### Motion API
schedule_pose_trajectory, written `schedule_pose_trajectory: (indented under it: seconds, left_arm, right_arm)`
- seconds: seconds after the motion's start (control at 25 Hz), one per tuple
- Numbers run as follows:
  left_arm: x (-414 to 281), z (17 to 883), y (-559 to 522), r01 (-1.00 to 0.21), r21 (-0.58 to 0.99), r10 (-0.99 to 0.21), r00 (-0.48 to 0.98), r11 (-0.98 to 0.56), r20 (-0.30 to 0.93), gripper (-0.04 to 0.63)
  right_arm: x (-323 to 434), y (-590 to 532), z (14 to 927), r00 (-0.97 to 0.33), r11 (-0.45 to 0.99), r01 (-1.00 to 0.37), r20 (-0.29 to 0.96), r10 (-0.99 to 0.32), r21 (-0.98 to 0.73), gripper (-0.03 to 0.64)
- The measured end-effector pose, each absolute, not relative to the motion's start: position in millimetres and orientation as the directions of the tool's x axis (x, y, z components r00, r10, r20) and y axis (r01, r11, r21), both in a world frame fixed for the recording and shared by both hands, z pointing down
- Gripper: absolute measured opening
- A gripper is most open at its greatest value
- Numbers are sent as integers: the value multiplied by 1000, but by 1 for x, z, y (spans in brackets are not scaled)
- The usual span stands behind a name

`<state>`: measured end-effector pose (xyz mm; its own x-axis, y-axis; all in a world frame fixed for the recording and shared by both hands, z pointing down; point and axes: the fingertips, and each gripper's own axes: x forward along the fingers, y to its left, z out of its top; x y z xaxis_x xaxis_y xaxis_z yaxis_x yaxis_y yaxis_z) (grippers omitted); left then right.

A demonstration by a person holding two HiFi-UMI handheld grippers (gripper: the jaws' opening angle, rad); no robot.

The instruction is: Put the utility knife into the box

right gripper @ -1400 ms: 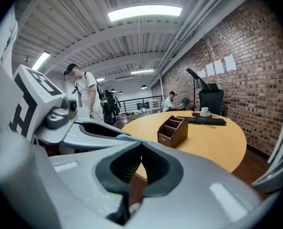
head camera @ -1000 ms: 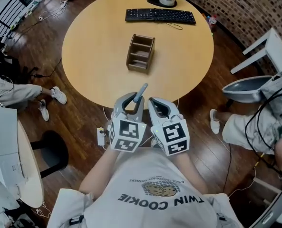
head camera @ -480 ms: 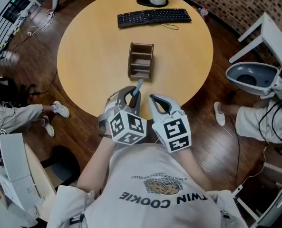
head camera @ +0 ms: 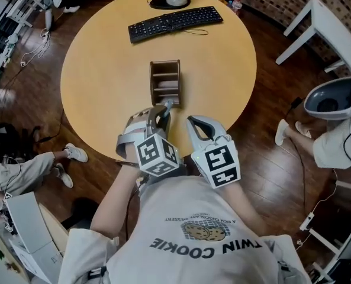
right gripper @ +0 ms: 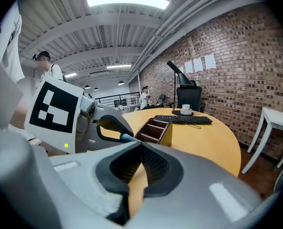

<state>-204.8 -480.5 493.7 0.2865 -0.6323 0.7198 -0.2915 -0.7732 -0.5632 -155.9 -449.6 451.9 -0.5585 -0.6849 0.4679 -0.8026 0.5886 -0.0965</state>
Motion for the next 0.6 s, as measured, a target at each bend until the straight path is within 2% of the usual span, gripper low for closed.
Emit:
schedule_pose_trajectory:
  seconds: [0.24, 0.6]
  left_arm:
    - [-200, 505, -498, -201, -561, -596, 311, -803, 741, 75]
    - [-195, 534, -510, -86, -539, -536, 320, -838, 781, 75]
  right_arm:
    - [-146, -462, 457, -515, 541, -836, 480, -710, -96, 2]
    - [-155, -462, 466, -513, 547, -832, 501, -697, -91, 2]
